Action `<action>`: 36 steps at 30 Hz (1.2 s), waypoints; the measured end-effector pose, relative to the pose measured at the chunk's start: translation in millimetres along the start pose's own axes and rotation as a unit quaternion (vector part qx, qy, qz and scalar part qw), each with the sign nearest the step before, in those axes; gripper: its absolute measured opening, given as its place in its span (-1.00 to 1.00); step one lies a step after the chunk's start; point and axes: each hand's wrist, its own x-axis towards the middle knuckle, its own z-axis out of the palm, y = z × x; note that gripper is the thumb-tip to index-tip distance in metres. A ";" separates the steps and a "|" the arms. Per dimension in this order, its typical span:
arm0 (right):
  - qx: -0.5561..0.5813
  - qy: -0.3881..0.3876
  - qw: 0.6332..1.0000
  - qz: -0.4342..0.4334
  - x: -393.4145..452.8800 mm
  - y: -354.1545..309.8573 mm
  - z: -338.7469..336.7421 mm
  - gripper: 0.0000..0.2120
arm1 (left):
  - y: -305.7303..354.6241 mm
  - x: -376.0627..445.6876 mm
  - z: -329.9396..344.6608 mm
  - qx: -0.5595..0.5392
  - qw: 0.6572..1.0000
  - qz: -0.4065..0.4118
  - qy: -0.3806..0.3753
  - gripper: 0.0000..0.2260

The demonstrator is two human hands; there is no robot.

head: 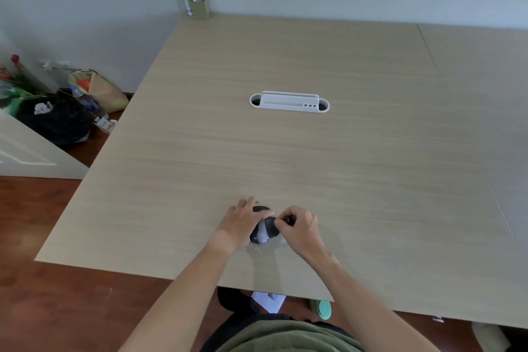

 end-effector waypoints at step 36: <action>-0.095 0.059 0.994 0.002 2.3 5.9 1.8 -0.82 | -11.7 14.5 4.5 -0.115 0.981 -0.120 -0.096 -0.46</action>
